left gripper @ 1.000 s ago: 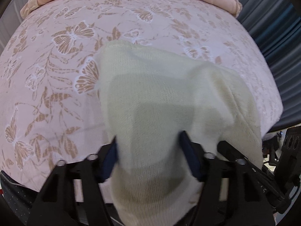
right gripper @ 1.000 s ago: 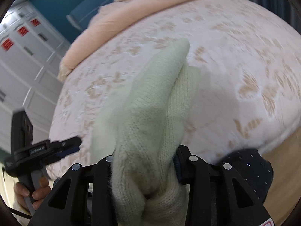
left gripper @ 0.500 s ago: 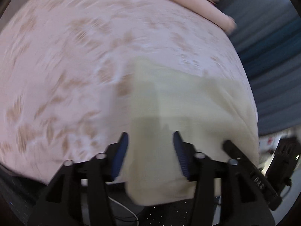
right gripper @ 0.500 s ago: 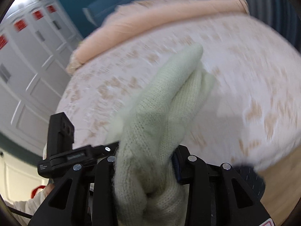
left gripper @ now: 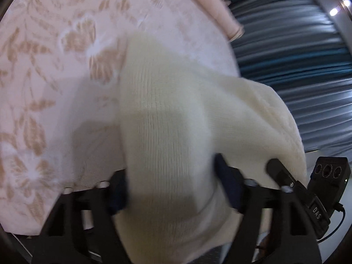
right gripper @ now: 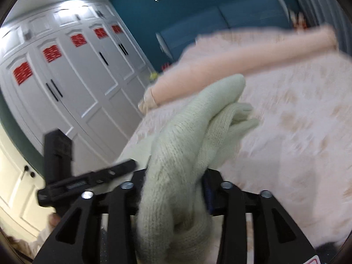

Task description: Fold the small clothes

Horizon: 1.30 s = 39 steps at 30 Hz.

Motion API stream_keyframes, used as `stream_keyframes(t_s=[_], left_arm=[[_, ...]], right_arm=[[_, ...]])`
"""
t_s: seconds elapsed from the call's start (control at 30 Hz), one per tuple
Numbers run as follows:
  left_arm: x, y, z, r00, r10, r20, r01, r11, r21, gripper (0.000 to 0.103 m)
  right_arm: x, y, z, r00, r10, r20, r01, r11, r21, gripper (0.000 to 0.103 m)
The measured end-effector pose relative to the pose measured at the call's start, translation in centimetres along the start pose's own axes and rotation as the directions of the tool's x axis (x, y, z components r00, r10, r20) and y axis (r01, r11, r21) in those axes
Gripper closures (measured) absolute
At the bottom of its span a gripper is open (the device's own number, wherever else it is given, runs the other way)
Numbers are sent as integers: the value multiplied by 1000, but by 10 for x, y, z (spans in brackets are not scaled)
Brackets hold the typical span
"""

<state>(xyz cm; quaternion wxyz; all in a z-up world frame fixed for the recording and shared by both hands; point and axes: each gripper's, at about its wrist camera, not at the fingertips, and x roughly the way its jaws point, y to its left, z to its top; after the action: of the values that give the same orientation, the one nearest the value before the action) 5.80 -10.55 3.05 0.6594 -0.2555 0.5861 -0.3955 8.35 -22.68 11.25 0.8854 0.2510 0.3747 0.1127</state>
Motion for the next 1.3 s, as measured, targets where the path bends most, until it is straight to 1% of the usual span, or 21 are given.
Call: stream_keyframes(t_s=[0.03, 0.07, 0.1, 0.13, 0.2, 0.37, 0.47, 0.5, 0.57, 0.6, 0.63, 0.67, 0.73, 0.8, 0.9, 0.97, 1.07, 1.1, 1.17, 1.2, 1.3], left_arm=[[-9, -4, 1, 1000, -14, 22, 14, 1000, 8, 44], [-29, -12, 2, 997, -25, 70, 23, 999, 30, 44], [-42, -19, 4, 995, -23, 97, 18, 998, 54, 46], [-61, -27, 5, 990, -24, 138, 12, 996, 84, 46], [-101, -43, 12, 977, -16, 211, -12, 991, 130, 47], [-175, -73, 36, 917, 120, 381, -225, 944, 243, 46], [-170, -44, 59, 857, 335, 391, -433, 880, 194, 37], [-155, -18, 69, 824, 438, 359, -517, 841, 161, 37], [-135, 27, 74, 760, 587, 278, -630, 771, 95, 54], [-134, 47, 69, 756, 618, 214, -640, 766, 48, 62], [-146, 57, 59, 809, 548, 211, -563, 826, 14, 58], [-155, 57, 50, 819, 525, 234, -539, 842, -1, 58], [-174, 43, 28, 763, 574, 298, -605, 796, 15, 55], [-177, 31, 17, 741, 593, 315, -636, 770, 49, 54], [-167, 28, 19, 796, 542, 271, -577, 814, 67, 39], [-171, 42, 29, 839, 487, 241, -503, 864, 8, 35], [-167, 60, 32, 895, 407, 182, -411, 911, -19, 17], [-158, 65, 36, 901, 403, 161, -407, 913, -10, 15], [-141, 80, 44, 907, 405, 117, -408, 913, -3, 15], [-135, 88, 47, 904, 416, 102, -416, 909, -18, 14], [-118, 107, 46, 932, 356, 63, -352, 934, -59, 7]], right_arm=[[35, -18, -11, 993, -68, -95, 72, 997, 31, 49], [68, -35, -32, 964, -175, -201, 188, 981, 47, 53], [68, -35, -32, 964, -175, -201, 188, 981, 47, 70], [75, -44, -45, 948, -204, -243, 227, 971, 71, 76], [43, -44, -67, 972, -159, -171, 184, 972, 143, 76], [-26, 2, -87, 951, -295, -93, 294, 955, -29, 72], [-22, 7, -102, 958, -230, -173, 234, 972, 4, 57], [-18, -5, -104, 961, -179, -210, 192, 980, 48, 46], [5, -31, -116, 957, -95, -275, 145, 975, 168, 45], [15, -41, -125, 951, -49, -305, 122, 966, 226, 44], [24, -54, -127, 948, -9, -317, 103, 954, 281, 43], [30, -62, -128, 949, 16, -315, 90, 943, 319, 42], [52, -78, -119, 952, 77, -295, 47, 919, 392, 29], [75, -86, -120, 943, 110, -314, 39, 900, 435, 19], [106, -93, -124, 917, 214, -337, -14, 861, 509, 18], [119, -77, -121, 906, 272, -324, -75, 857, 509, 44], [106, -32, -71, 940, 165, -297, -91, 964, 249, 62], [96, -14, -50, 971, 90, -220, -60, 988, 140, 64], [68, 23, -11, 992, 37, -119, -42, 998, -42, 65], [68, 23, -11, 992, 37, -119, -42, 998, -42, 65], [29, 57, 29, 1000, 26, 18, -21, 969, -245, 65]])
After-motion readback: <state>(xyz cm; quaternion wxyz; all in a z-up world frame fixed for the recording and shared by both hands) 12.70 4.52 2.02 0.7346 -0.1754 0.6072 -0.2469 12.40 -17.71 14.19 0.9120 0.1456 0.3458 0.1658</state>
